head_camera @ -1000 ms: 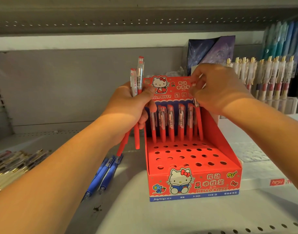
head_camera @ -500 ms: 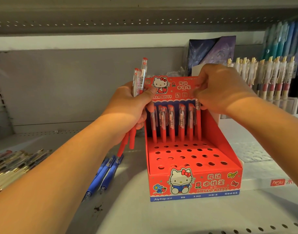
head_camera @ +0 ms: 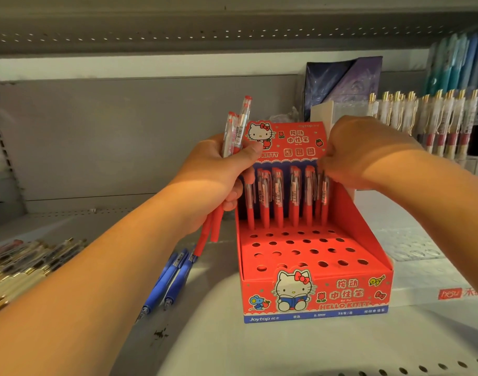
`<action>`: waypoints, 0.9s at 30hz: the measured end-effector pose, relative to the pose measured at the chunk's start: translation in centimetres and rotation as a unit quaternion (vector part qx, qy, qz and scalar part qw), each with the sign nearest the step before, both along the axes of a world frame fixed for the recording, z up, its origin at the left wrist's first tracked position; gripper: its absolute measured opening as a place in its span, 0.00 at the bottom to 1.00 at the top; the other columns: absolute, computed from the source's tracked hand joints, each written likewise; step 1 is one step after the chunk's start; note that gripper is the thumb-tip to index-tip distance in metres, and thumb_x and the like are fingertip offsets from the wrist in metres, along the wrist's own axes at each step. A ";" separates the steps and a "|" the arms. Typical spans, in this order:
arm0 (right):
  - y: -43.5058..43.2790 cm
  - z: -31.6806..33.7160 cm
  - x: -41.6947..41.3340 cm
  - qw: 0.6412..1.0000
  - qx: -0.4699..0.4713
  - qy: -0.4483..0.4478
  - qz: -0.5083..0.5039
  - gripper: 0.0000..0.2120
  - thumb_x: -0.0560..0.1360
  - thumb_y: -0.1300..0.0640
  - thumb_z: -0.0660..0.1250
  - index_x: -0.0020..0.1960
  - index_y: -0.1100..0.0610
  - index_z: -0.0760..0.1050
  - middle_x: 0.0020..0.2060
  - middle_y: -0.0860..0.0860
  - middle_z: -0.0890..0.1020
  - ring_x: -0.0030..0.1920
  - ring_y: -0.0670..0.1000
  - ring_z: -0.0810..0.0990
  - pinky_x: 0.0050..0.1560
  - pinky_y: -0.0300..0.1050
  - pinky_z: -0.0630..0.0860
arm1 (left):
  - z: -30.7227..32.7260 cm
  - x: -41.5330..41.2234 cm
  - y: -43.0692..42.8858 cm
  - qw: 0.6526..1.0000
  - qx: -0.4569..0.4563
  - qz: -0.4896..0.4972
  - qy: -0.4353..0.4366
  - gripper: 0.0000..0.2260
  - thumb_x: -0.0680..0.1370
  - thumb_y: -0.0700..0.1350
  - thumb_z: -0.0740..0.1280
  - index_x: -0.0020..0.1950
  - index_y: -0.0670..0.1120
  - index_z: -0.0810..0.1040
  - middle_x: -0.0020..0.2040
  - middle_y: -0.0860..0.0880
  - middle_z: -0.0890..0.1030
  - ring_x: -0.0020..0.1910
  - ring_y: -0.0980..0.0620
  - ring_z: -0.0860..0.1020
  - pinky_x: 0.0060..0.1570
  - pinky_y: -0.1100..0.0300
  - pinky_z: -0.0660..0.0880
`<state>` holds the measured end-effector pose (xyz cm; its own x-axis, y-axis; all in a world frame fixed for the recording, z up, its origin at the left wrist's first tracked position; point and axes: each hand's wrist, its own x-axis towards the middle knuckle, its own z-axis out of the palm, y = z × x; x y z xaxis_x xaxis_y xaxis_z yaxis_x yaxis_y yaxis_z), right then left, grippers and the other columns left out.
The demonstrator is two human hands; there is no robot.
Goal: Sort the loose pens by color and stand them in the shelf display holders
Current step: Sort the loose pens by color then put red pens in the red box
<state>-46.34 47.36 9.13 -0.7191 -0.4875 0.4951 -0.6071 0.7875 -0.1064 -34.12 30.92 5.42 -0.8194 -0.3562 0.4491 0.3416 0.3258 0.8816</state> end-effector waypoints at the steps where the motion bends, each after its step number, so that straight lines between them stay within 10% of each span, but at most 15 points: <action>1: 0.0 0.0 0.1 1.000 -0.014 0.018 0.014 0.14 0.78 0.55 0.64 0.35 0.54 0.64 0.36 0.53 0.74 0.35 0.52 0.73 0.36 0.45 0.70 | 0.0 0.0 0.0 1.000 0.004 -0.009 -0.004 0.09 0.81 0.49 0.66 0.44 0.47 0.71 0.31 0.48 0.75 0.21 0.54 0.61 0.20 0.65 0.60; 4: -0.9 -0.3 1.2 0.977 -0.152 -0.001 0.152 0.06 0.77 0.58 0.64 0.43 0.52 0.78 0.40 0.49 0.80 0.39 0.50 0.80 0.40 0.41 0.76 | -0.1 -0.1 0.2 0.999 0.018 -0.031 -0.017 0.10 0.81 0.51 0.65 0.45 0.46 0.70 0.30 0.48 0.75 0.21 0.55 0.61 0.20 0.66 0.59; 8: -2.1 -1.8 3.1 0.859 -0.284 -0.196 0.378 0.09 0.75 0.64 0.68 0.51 0.52 0.80 0.37 0.54 0.82 0.30 0.48 0.78 0.23 0.39 0.69 | -0.2 -0.2 0.2 0.998 0.036 -0.052 -0.012 0.11 0.81 0.53 0.64 0.49 0.46 0.71 0.31 0.47 0.74 0.21 0.55 0.62 0.21 0.67 0.61; 16: -3.2 -3.3 2.5 0.755 -0.334 -0.345 0.446 0.07 0.79 0.60 0.66 0.54 0.52 0.78 0.39 0.58 0.80 0.38 0.52 0.77 0.24 0.42 0.68 | -0.2 -0.2 0.2 0.995 0.034 -0.097 -0.017 0.11 0.82 0.54 0.62 0.49 0.48 0.77 0.32 0.47 0.78 0.23 0.55 0.64 0.20 0.66 0.63; 27: -3.3 -3.6 2.0 0.777 -0.334 -0.293 0.446 0.09 0.75 0.68 0.69 0.52 0.57 0.77 0.32 0.50 0.82 0.33 0.49 0.77 0.40 0.48 0.73 | -0.4 -0.3 0.8 0.993 0.052 -0.103 -0.023 0.13 0.83 0.53 0.59 0.58 0.46 0.78 0.32 0.44 0.80 0.21 0.54 0.68 0.19 0.66 0.66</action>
